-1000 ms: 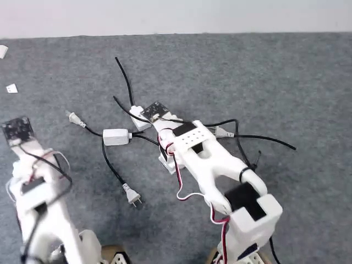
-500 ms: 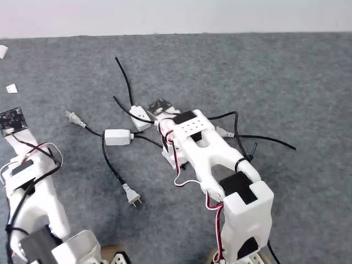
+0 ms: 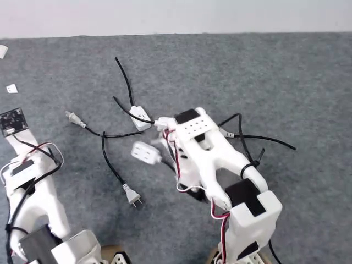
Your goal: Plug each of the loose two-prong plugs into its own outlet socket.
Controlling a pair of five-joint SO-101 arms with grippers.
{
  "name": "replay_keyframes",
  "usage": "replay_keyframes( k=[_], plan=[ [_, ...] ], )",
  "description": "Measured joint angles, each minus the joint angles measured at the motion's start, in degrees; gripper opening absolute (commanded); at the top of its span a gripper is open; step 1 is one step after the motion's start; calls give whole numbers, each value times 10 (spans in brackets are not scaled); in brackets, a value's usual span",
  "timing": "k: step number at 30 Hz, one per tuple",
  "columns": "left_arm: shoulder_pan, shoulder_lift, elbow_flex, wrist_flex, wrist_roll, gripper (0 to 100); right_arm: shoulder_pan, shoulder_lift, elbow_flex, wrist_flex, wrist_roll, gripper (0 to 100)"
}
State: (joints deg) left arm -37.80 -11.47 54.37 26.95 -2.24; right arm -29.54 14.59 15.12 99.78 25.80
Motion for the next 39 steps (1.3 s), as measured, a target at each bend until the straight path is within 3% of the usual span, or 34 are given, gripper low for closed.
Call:
replay_keyframes(
  k=[5,10,16,24,28,39],
  plan=[
    [0,0,0,0,0,14,-34,0,141,-57,92,40],
    [0,0,0,0,0,14,-45,0,172,-147,105,192],
    [2,0,0,0,0,15,-48,-5,136,-115,84,245],
    [2,0,0,0,0,15,-40,-5,-54,-3,78,245],
    [2,0,0,0,0,15,-40,-5,-135,-14,36,245],
    [2,0,0,0,0,15,-130,-5,-55,-292,-113,248]
  ],
)
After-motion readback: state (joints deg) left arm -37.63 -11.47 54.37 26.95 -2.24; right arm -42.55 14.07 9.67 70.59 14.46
